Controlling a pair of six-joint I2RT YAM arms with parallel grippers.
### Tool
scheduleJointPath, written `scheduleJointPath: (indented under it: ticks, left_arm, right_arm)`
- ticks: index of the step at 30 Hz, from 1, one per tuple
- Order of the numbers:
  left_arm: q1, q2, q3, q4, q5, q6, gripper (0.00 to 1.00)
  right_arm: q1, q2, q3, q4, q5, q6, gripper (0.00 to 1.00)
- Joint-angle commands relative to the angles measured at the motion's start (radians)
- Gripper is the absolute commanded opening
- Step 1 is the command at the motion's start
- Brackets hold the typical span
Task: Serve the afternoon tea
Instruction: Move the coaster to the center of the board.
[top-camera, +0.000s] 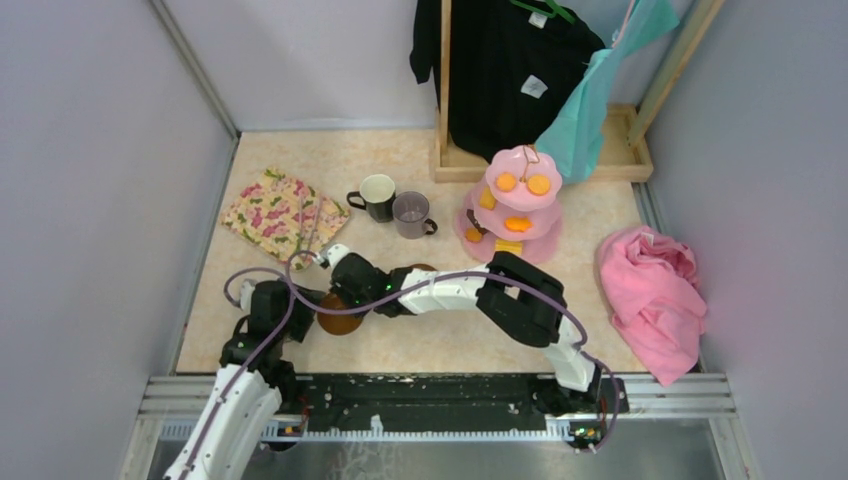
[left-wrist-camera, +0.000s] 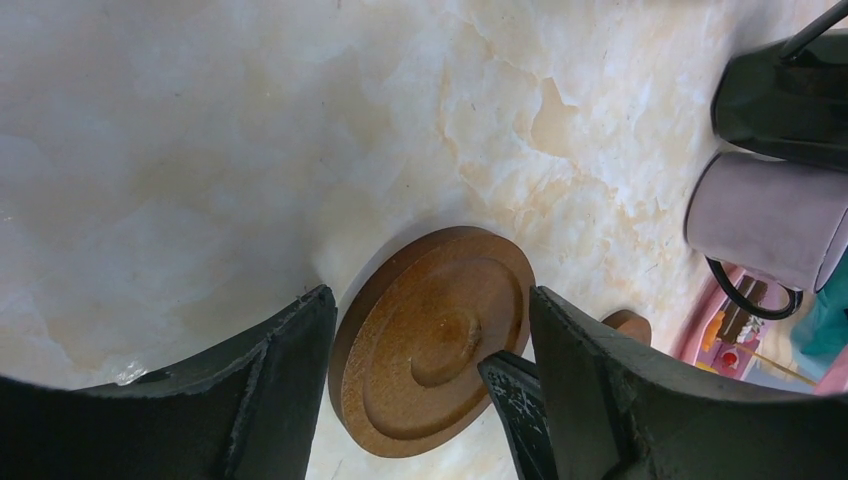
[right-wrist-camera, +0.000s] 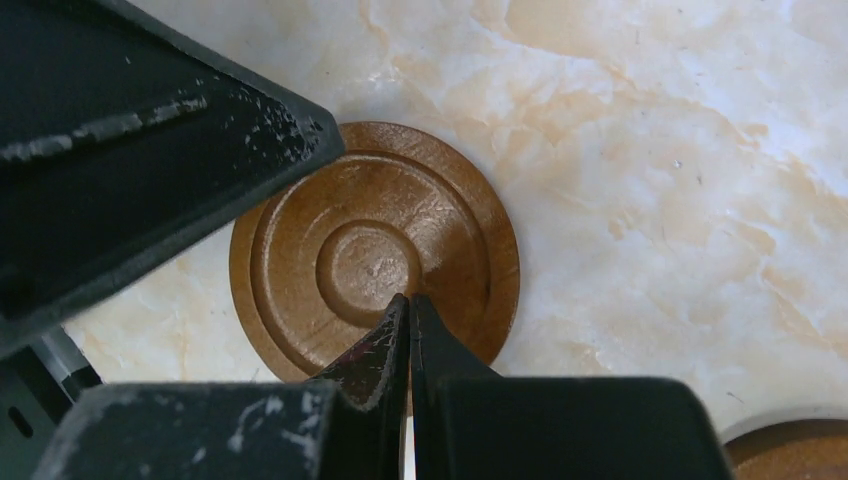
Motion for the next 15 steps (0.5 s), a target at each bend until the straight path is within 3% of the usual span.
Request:
scheduleJointPath:
  ticks: [1,8,15]
  left_arm:
    - [-0.004,-0.026,0.001,-0.04,-0.015,-0.018,0.77]
    - [-0.004,-0.076,-0.012,-0.063,-0.031,-0.029,0.77]
    - [-0.004,-0.091,-0.013,-0.069,-0.05,-0.029,0.77]
  right_arm:
    - [0.013,0.038,0.099,-0.031,-0.021,-0.033,0.0]
    - [0.013,0.108,0.169,-0.081,-0.008,-0.027,0.0]
    - [0.013,0.179,0.248,-0.175,0.099,-0.019,0.0]
